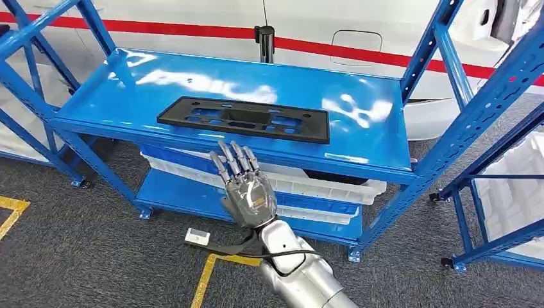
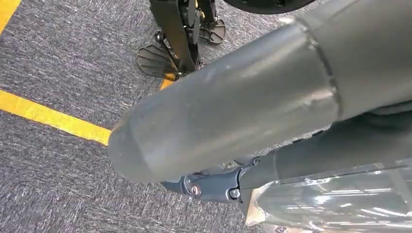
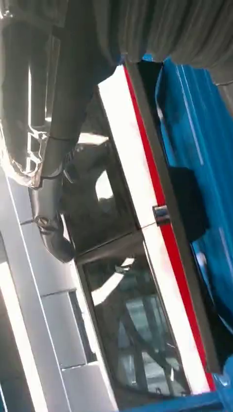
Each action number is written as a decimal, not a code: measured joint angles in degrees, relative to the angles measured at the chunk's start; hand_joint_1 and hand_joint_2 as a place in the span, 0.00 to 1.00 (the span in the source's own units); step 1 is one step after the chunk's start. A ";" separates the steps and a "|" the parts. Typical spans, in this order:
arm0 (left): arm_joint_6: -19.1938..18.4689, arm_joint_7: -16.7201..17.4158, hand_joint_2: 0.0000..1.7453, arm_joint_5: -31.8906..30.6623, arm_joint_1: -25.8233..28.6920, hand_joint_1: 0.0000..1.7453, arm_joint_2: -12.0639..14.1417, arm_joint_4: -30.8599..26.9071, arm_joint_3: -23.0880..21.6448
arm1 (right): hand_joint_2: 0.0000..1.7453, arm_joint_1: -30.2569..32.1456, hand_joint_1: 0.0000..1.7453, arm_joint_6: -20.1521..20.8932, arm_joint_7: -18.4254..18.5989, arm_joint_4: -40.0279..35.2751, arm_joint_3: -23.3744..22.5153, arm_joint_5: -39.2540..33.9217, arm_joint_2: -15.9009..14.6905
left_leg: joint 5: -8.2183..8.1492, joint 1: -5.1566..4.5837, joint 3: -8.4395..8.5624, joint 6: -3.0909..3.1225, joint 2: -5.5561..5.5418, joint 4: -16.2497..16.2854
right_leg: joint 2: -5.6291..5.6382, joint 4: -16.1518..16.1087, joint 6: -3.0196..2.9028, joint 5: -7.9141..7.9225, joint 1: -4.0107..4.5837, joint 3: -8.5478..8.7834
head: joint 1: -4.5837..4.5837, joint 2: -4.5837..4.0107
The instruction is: Take the parts from the cabinet and place them on the table.
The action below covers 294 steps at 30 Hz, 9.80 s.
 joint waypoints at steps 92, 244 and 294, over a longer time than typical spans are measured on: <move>-1.03 0.09 0.00 0.59 0.12 0.00 -1.33 -0.04 -0.83 | 1.00 0.47 0.00 2.10 21.09 -5.57 9.66 3.65 -9.90 | -3.17 -0.87 3.70 0.83 2.47 0.96 | -1.32 0.06 -0.58 1.11 -0.40 -1.12 | 0.18 0.00; 3.63 -3.74 1.00 -2.21 0.39 0.00 -1.11 -0.04 -4.20 | 1.00 26.01 1.00 10.05 -41.95 -62.51 -3.87 -76.98 -17.01 | -4.49 -0.28 4.34 -0.12 3.33 0.57 | -0.98 0.87 -0.95 0.45 0.52 -0.73 | -0.66 0.00; -0.85 -4.15 1.00 -4.70 0.79 0.00 0.24 0.09 -4.85 | 1.00 17.18 1.00 2.82 -43.82 -68.85 -2.03 -79.63 -19.67 | -7.42 1.62 -0.40 -1.48 3.63 6.30 | -0.55 1.43 0.70 -0.76 -2.17 0.20 | -0.65 0.00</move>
